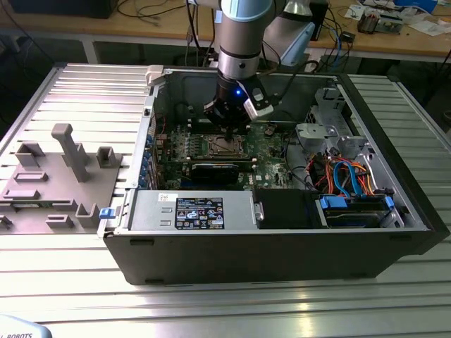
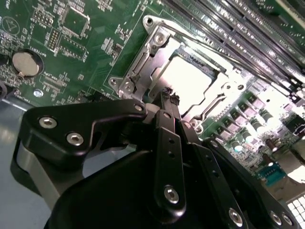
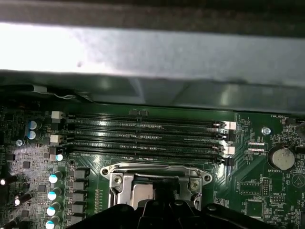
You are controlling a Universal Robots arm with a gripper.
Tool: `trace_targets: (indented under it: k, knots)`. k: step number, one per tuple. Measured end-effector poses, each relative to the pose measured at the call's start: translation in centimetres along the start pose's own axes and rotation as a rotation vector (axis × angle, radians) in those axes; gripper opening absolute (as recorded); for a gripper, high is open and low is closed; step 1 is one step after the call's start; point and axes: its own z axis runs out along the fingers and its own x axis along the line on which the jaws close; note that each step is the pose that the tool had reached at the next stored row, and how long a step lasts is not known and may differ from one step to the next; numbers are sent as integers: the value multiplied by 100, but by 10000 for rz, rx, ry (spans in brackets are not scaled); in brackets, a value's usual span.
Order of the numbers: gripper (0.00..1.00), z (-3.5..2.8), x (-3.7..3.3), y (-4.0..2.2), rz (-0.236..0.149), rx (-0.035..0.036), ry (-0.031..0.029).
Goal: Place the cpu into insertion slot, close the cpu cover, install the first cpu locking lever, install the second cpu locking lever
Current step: 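Install the first cpu locking lever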
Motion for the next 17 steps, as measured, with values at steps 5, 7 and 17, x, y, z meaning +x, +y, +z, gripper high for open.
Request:
trace_targets:
  k: [5, 7, 17]
  knots:
    - [11, -111, 1, 3, 1, 27, 1]
    - [11, -179, 2, 5, 1, 27, 0]
    - [11, -282, 4, 7, 1, 26, 1]
